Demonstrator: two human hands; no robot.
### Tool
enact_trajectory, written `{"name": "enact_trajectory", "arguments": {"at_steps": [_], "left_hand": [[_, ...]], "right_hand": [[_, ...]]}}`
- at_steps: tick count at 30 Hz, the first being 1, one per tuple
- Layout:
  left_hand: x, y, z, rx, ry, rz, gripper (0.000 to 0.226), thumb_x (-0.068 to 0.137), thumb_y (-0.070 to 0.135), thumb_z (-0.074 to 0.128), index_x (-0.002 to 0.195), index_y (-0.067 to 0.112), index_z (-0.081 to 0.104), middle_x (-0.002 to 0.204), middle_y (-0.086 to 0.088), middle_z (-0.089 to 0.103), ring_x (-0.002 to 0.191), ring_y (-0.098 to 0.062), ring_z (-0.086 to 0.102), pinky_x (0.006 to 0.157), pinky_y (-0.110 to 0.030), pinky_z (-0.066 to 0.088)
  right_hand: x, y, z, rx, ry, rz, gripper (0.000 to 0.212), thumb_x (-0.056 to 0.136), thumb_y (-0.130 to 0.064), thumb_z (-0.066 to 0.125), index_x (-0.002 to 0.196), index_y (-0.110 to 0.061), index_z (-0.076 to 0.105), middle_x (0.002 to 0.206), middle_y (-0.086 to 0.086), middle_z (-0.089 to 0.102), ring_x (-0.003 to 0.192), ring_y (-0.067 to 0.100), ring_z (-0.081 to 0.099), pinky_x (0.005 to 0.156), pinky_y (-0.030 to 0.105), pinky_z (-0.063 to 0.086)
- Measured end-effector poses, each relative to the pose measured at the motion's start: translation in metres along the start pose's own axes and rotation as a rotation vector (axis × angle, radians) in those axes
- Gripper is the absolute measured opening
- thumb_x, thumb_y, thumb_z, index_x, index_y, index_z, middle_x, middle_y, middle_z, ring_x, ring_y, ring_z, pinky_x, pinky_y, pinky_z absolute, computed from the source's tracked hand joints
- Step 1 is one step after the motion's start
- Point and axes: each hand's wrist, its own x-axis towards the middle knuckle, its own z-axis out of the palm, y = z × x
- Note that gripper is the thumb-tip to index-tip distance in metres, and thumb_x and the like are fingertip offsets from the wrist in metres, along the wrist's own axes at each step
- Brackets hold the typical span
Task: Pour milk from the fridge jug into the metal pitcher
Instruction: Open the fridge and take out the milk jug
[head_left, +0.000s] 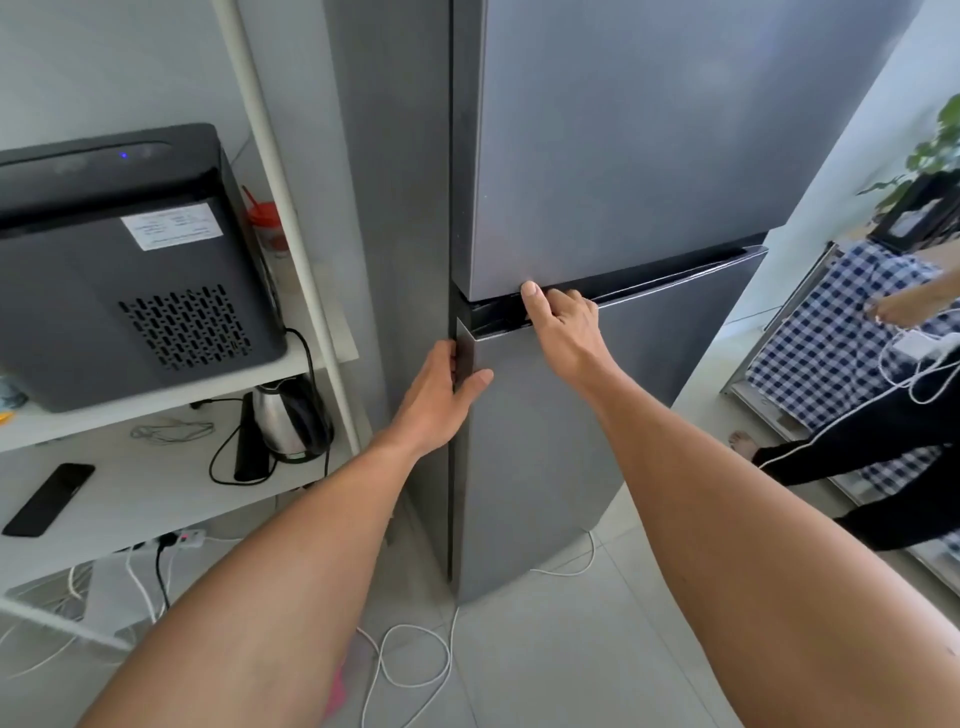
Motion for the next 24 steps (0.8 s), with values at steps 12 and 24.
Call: {"name": "enact_trajectory", "arguments": {"at_steps": [12, 24], "left_hand": [[-0.055, 0.017, 0.041, -0.249, 0.006, -0.178, 0.047, 0.108, 0.051, 0.044, 0.143, 0.019, 0.049, 0.131, 0.005, 0.058, 0.117, -0.015, 0.055, 0.090, -0.026, 0.036], [-0.099, 0.089, 0.121, -0.324, -0.144, -0.074, 0.030, 0.109, 0.021, 0.048, 0.135, 0.024, 0.063, 0.108, 0.006, 0.069, 0.088, 0.000, 0.063, 0.067, -0.005, 0.044]], "right_hand": [[-0.065, 0.019, -0.048, 0.012, 0.170, 0.032, 0.065, 0.090, -0.052, 0.069, 0.051, -0.014, 0.034, 0.063, 0.001, 0.040, 0.069, 0.018, 0.040, 0.057, 0.027, 0.032], [-0.145, 0.059, -0.161, -0.087, 0.140, 0.121, 0.050, 0.075, -0.056, 0.077, 0.076, -0.014, 0.049, 0.068, 0.000, 0.050, 0.061, 0.016, 0.046, 0.057, 0.031, 0.038]]}}
